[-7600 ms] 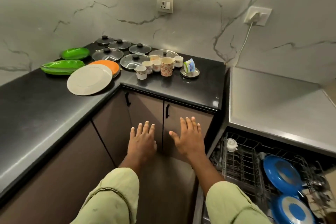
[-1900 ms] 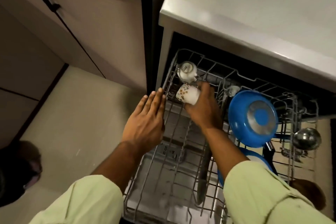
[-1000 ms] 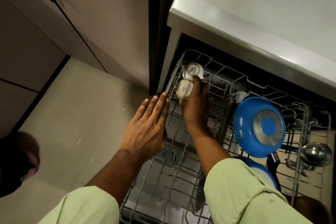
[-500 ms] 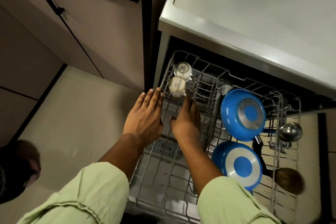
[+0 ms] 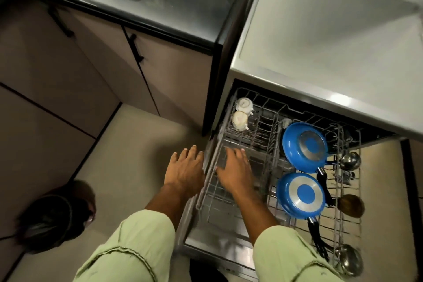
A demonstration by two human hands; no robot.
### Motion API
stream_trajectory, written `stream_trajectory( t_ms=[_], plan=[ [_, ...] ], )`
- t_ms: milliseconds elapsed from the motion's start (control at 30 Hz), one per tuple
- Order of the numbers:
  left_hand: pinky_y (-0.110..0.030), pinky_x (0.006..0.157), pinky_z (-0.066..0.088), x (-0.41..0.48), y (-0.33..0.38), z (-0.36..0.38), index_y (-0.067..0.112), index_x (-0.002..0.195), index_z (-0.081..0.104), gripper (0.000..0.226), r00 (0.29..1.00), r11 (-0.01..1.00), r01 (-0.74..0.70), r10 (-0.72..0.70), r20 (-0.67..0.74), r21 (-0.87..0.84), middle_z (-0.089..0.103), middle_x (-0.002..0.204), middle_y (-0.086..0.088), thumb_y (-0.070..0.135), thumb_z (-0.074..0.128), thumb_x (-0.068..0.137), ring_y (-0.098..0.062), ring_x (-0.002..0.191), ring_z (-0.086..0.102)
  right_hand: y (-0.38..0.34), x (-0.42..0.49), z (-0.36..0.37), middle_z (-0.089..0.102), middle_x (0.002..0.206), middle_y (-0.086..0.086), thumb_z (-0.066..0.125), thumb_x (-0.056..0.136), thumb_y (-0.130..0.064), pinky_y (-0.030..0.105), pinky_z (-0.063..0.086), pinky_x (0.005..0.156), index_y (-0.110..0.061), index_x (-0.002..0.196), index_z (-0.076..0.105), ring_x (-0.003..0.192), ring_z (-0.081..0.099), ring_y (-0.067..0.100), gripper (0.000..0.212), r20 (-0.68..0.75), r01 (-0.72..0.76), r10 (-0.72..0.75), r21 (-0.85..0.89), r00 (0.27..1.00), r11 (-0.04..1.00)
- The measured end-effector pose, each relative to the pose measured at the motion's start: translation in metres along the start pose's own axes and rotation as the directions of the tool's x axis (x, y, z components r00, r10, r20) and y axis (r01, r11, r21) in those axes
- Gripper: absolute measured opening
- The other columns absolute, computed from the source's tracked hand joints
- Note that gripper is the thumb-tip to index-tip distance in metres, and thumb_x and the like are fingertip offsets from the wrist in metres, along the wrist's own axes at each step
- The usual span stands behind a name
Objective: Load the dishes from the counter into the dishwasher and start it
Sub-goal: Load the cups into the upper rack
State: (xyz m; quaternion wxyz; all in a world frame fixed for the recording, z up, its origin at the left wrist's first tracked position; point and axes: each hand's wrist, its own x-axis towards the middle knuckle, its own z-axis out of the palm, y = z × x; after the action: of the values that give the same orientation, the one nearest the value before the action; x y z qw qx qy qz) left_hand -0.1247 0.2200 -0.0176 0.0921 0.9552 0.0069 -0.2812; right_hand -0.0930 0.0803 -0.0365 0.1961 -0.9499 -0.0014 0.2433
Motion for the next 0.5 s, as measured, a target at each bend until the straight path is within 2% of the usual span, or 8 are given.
stream_trajectory(
  t_ms=[100, 233, 500],
  plan=[
    [-0.046, 0.123, 0.014, -0.034, -0.030, -0.021, 0.018, 0.158, 0.015, 0.064, 1.000, 1.000, 0.007, -0.007, 0.000, -0.001, 0.006, 0.166, -0.006, 0.038, 0.040, 0.103, -0.027, 0.152, 0.012, -0.039, -0.023, -0.004, 0.028, 0.158, 0.006, 0.061, 0.093, -0.033, 0.040, 0.021, 0.120, -0.018, 0.151, 0.029, 0.149, 0.015, 0.026, 0.068, -0.037, 0.035, -0.035, -0.005, 0.999, 0.999],
    [-0.047, 0.122, 0.015, -0.065, -0.081, -0.056, 0.018, 0.157, 0.018, 0.061, 0.995, 1.000, 0.016, -0.017, -0.099, -0.008, 0.010, 0.166, -0.007, 0.035, 0.040, 0.103, -0.028, 0.151, 0.015, -0.105, -0.052, -0.005, 0.025, 0.159, 0.005, 0.059, 0.095, -0.035, 0.041, 0.019, 0.121, -0.018, 0.152, 0.026, 0.150, 0.011, 0.025, 0.069, -0.087, 0.080, -0.082, -0.022, 0.993, 0.997],
    [-0.050, 0.117, 0.022, -0.118, -0.218, -0.124, 0.018, 0.143, 0.045, 0.045, 0.976, 0.995, 0.090, -0.095, -0.198, -0.033, 0.038, 0.153, -0.008, 0.031, 0.044, 0.100, -0.029, 0.142, 0.034, -0.264, -0.078, -0.011, 0.025, 0.159, 0.007, 0.061, 0.093, -0.036, 0.042, 0.018, 0.121, -0.017, 0.153, 0.026, 0.151, 0.010, 0.026, 0.071, -0.197, 0.261, -0.284, -0.135, 0.938, 0.956]
  ],
)
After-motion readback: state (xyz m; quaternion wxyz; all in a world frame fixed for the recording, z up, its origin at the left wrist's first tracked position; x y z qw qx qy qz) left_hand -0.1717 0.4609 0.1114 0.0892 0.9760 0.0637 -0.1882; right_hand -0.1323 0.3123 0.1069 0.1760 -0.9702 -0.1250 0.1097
